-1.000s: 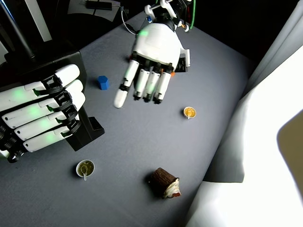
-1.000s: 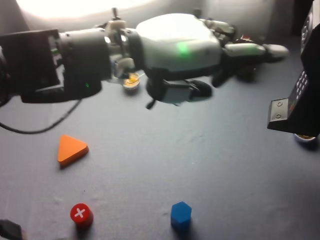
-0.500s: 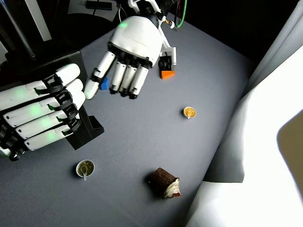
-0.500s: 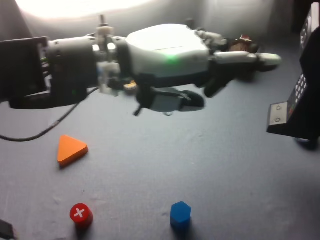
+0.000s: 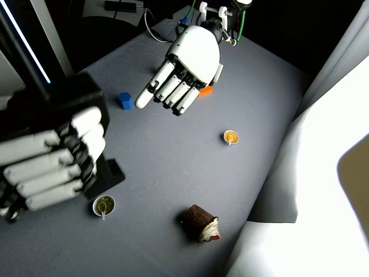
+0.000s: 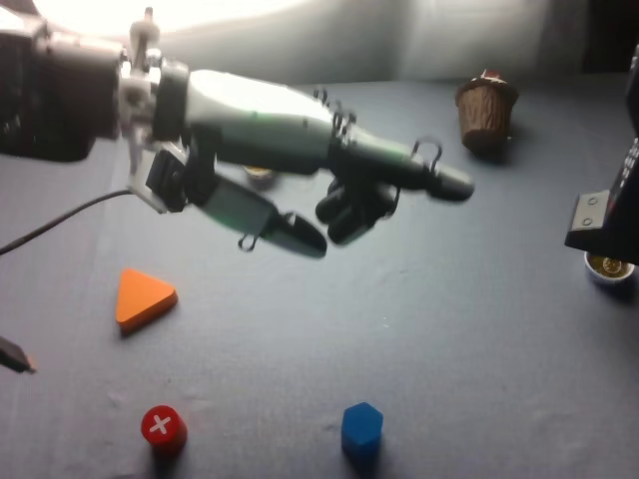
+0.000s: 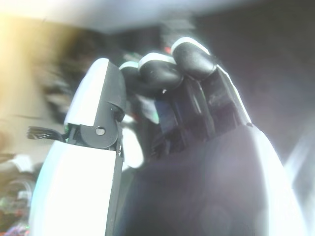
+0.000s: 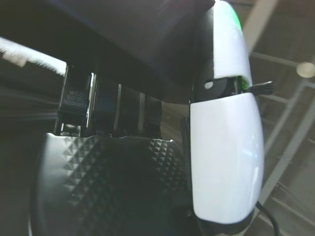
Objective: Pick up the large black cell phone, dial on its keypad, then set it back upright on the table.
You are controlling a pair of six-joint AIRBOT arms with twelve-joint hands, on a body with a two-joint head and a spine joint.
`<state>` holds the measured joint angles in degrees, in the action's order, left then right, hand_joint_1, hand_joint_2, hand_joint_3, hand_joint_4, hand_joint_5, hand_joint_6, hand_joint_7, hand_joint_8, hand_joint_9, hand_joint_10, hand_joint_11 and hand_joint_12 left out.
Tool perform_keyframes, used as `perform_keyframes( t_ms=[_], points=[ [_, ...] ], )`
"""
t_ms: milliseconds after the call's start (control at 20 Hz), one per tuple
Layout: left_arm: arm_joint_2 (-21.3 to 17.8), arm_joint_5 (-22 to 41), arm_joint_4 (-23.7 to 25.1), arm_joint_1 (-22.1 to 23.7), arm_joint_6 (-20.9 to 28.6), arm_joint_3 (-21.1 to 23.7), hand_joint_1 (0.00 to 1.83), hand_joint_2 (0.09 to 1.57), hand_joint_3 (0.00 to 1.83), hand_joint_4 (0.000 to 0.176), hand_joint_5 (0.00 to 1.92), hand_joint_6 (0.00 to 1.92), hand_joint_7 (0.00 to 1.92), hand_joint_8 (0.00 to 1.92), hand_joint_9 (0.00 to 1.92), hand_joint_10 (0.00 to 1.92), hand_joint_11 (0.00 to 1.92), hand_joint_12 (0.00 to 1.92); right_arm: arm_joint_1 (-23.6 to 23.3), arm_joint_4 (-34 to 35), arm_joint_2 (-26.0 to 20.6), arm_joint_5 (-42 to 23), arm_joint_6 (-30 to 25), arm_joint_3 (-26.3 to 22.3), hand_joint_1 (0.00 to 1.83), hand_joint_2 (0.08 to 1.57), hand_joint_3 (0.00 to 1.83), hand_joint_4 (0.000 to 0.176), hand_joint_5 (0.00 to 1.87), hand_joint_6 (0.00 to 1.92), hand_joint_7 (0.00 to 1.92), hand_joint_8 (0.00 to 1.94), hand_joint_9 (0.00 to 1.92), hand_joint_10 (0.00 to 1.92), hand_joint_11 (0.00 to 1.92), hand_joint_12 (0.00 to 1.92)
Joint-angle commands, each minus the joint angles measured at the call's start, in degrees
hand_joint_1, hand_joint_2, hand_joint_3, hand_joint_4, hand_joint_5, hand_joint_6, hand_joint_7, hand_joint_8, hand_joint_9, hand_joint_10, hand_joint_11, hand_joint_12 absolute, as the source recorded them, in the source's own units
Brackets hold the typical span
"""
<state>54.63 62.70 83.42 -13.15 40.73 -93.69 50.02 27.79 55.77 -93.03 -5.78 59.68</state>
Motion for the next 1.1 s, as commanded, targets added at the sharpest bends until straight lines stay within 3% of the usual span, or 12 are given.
perform_keyframes(
  t_ms=[0, 100, 300, 350, 400, 450, 550, 600, 800, 850, 900, 1050],
  points=[
    [-0.21, 3.96, -10.15, 0.82, 0.69, -0.57, 1.28, 1.31, 0.0, 0.0, 0.11, 0.02, 0.61, 1.64, 0.61, 1.92, 0.37, 1.92, -0.06, -0.74, -0.33, -7.97, -1.51, -0.04, 1.49, 1.12, 0.0, 0.0, 0.85, 1.01, 0.89, 0.99, 0.95, 1.09, 0.86, 1.58],
    [-0.11, 10.85, -21.04, -0.55, 0.79, -2.36, 1.29, 1.29, 0.0, 0.0, 0.23, 0.01, 0.63, 1.6, 0.59, 1.92, 0.39, 1.92, 0.13, 0.26, -0.21, -7.97, -1.94, -0.31, 1.49, 1.12, 0.0, 0.0, 0.86, 0.99, 0.89, 0.97, 0.93, 1.13, 0.85, 1.58],
    [1.38, 20.97, -22.94, 1.0, 0.0, -8.31, 1.3, 1.26, 0.0, 0.0, 0.26, 0.01, 0.7, 1.51, 0.57, 1.92, 0.31, 1.92, -0.12, 1.88, 0.33, -7.98, -2.41, -0.6, 1.49, 1.13, 0.0, 0.0, 0.86, 0.99, 0.89, 0.99, 0.91, 1.16, 0.85, 1.6],
    [1.58, 22.7, -22.53, 1.37, -0.07, -9.22, 1.3, 1.23, 0.0, 0.0, 0.34, 0.02, 0.76, 1.39, 0.61, 1.61, 0.33, 1.79, -0.12, 1.87, 0.54, -7.99, -2.47, -0.63, 1.49, 1.12, 0.0, 0.0, 0.86, 0.99, 0.89, 0.98, 0.94, 1.12, 0.85, 1.59],
    [1.52, 22.18, -22.64, 1.34, -0.04, -9.09, 1.3, 1.23, 0.0, 0.0, 0.34, 0.02, 0.76, 1.39, 0.61, 1.61, 0.33, 1.79, -0.12, 1.87, 0.63, -8.0, -2.47, -0.62, 1.49, 1.12, 0.0, 0.0, 0.86, 0.99, 0.89, 0.98, 0.94, 1.12, 0.85, 1.59],
    [1.59, 21.83, -21.78, 1.9, 0.05, -9.2, 0.46, 1.24, 0.0, 0.0, 0.46, 0.01, 0.7, 0.33, 0.56, 0.65, 0.17, 1.35, -0.12, 1.85, 0.78, -8.0, -2.47, -0.61, 1.49, 1.11, 0.0, 0.0, 0.9, 0.91, 0.94, 0.9, 0.97, 1.09, 0.87, 1.57],
    [1.6, 20.87, -20.01, 2.51, 0.21, -9.0, 0.22, 1.27, 0.0, 0.009, 0.44, 0.0, 0.61, 0.01, 0.54, 0.15, 0.05, 1.14, -0.12, 1.52, 1.1, -8.01, -2.53, -0.48, 1.49, 1.11, 0.0, 0.0, 0.88, 0.93, 0.93, 0.94, 0.95, 1.1, 0.84, 1.6],
    [1.59, 20.35, -19.57, 2.58, 0.29, -8.74, 0.11, 1.26, 0.0, 0.019, 0.41, 0.0, 0.5, 0.0, 0.48, 0.04, 0.01, 1.05, -0.12, 1.36, 1.32, -8.01, -2.53, -0.37, 1.49, 1.11, 0.0, 0.0, 0.9, 0.92, 0.95, 0.9, 0.97, 1.07, 0.87, 1.57],
    [1.32, 14.93, -17.28, 2.78, 1.15, -7.09, 0.0, 1.21, 0.0, 0.033, 0.28, 0.0, 0.21, 0.0, 0.18, 0.0, 0.0, 0.44, -0.14, 0.07, 2.14, -8.03, -2.27, 0.07, 1.48, 1.18, 0.0, 0.0, 0.7, 1.2, 0.78, 1.09, 0.85, 1.22, 0.69, 1.71],
    [1.31, 14.21, -17.27, 2.95, 1.15, -6.88, 0.0, 1.19, 0.0, 0.041, 0.22, 0.0, 0.15, 0.01, 0.11, 0.01, 0.0, 0.27, -0.14, -0.8, 2.44, -8.03, -2.02, 0.39, 1.48, 1.19, 0.0, 0.0, 0.7, 1.21, 0.77, 1.12, 0.82, 1.26, 0.68, 1.73],
    [1.32, 14.21, -17.38, 3.0, 1.15, -6.98, 0.0, 1.17, 0.0, 0.042, 0.21, 0.0, 0.14, 0.0, 0.07, 0.01, 0.0, 0.16, -0.13, -1.37, 2.89, -8.04, -1.91, 0.74, 1.48, 1.14, 0.0, 0.0, 0.84, 1.02, 0.87, 1.01, 0.91, 1.15, 0.78, 1.66],
    [1.27, 13.83, -19.05, 2.6, 1.14, -6.81, 0.0, 1.14, 0.0, 0.038, 0.19, 0.0, 0.14, 0.0, 0.09, 0.01, 0.0, 0.13, 0.32, -1.39, 4.06, -8.04, -1.63, 1.59, 1.49, 1.11, 0.0, 0.0, 0.93, 0.94, 0.95, 0.87, 0.93, 1.11, 0.83, 1.59]
  ],
)
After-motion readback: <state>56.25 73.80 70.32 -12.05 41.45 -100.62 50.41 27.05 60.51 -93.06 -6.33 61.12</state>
